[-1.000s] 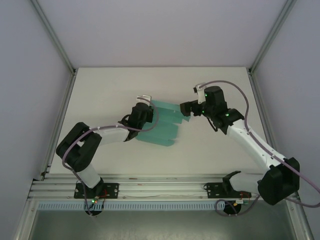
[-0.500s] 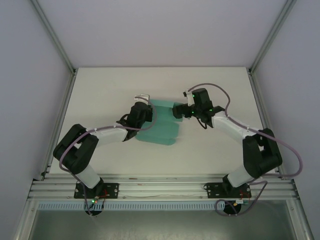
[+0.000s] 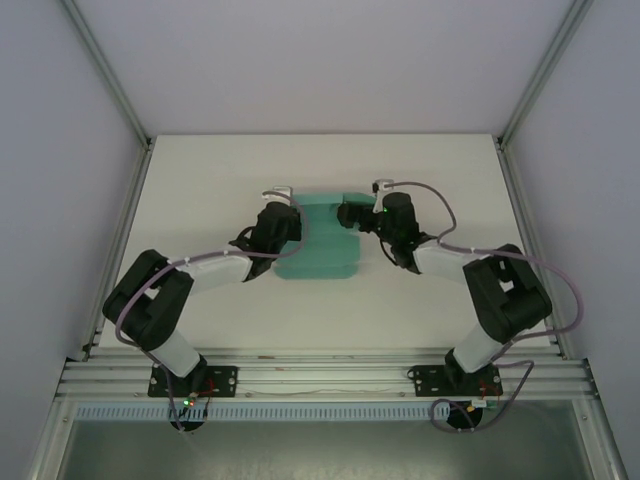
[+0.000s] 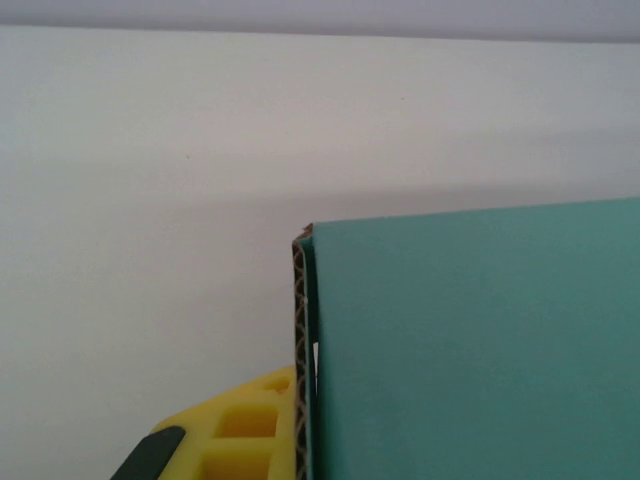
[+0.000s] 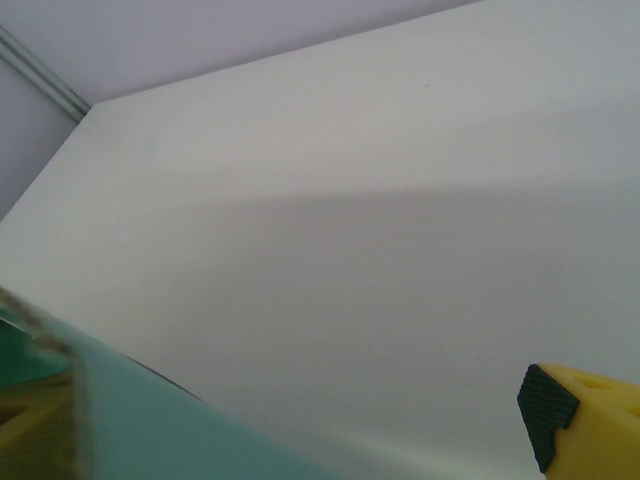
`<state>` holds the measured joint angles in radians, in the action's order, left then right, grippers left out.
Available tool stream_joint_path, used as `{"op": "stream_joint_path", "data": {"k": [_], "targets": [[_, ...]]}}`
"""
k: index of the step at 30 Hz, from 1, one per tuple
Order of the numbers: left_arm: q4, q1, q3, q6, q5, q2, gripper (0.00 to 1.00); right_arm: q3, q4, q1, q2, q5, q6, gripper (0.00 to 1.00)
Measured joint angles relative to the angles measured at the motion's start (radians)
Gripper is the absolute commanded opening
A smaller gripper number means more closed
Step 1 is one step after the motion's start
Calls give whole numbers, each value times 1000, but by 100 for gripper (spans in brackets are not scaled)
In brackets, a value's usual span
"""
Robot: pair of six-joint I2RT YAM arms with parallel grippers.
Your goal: Assemble paper box
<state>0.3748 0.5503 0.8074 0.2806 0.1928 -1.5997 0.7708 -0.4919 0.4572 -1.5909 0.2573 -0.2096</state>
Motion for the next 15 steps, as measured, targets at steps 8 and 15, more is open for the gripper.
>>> {"op": "stream_joint_path", "data": {"k": [8, 15], "targets": [[-29, 12, 17, 7, 3, 47, 0, -61, 247, -10, 301, -166, 44, 100], [-61, 12, 17, 11, 2, 55, 0, -111, 414, -29, 341, -219, 80, 100]]}}
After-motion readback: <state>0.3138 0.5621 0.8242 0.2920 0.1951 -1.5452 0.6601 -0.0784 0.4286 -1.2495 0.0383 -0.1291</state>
